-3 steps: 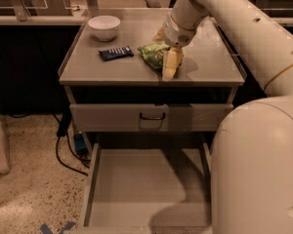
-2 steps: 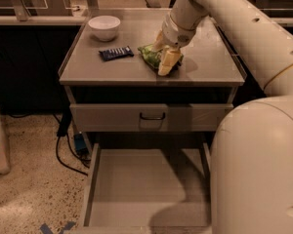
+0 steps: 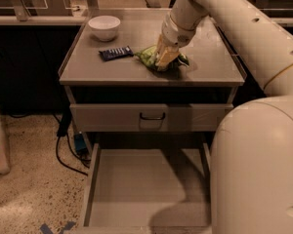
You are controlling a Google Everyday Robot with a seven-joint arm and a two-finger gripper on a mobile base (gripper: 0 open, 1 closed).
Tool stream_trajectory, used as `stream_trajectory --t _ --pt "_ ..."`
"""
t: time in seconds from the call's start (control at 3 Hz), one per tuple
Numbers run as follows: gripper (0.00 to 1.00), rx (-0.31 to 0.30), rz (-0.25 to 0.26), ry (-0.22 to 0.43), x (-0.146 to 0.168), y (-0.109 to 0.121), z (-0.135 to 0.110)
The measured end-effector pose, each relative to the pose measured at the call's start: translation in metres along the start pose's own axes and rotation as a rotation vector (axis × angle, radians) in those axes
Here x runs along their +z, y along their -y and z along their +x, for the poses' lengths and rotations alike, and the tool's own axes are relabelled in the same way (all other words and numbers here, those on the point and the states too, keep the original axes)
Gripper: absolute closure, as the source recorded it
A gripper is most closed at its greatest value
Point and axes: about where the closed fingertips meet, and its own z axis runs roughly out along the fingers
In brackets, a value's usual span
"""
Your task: Place green jalapeno chip bag into middle drawer
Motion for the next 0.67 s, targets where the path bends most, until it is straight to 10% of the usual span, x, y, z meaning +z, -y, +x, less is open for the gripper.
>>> stream_trajectory --t 0.67 --pt "1.0 -0.018 0.008 -0.003 -0.0022 0.0 -0.0044"
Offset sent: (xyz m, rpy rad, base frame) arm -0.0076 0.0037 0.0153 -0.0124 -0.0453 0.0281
